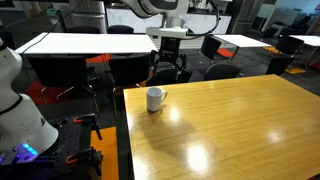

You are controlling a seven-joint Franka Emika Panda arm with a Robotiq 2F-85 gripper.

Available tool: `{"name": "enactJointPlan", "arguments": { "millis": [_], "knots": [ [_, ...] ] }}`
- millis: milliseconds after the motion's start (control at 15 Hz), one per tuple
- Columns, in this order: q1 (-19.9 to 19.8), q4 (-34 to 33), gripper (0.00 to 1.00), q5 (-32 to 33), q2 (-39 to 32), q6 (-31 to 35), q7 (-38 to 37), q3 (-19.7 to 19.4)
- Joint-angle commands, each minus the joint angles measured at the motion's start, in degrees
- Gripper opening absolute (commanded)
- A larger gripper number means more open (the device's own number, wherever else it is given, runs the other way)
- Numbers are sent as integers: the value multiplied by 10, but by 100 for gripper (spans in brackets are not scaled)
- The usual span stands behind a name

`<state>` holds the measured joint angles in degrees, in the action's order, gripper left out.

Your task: Pick up the small brush from the table and put it in the mug cup.

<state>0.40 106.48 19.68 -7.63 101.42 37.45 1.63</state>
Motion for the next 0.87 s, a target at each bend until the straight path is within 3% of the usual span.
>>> {"name": "enactJointPlan", "arguments": {
  "millis": [0,467,533,800],
  "knots": [
    [-13,-21,100,-59,-8,23,-55,-7],
    [-32,-10,100,-124,-11,140,-172,-25],
    [-28,-11,100,-109,-8,108,-139,-21],
    [-31,-11,100,-115,-13,128,-158,-24]
  ]
}}
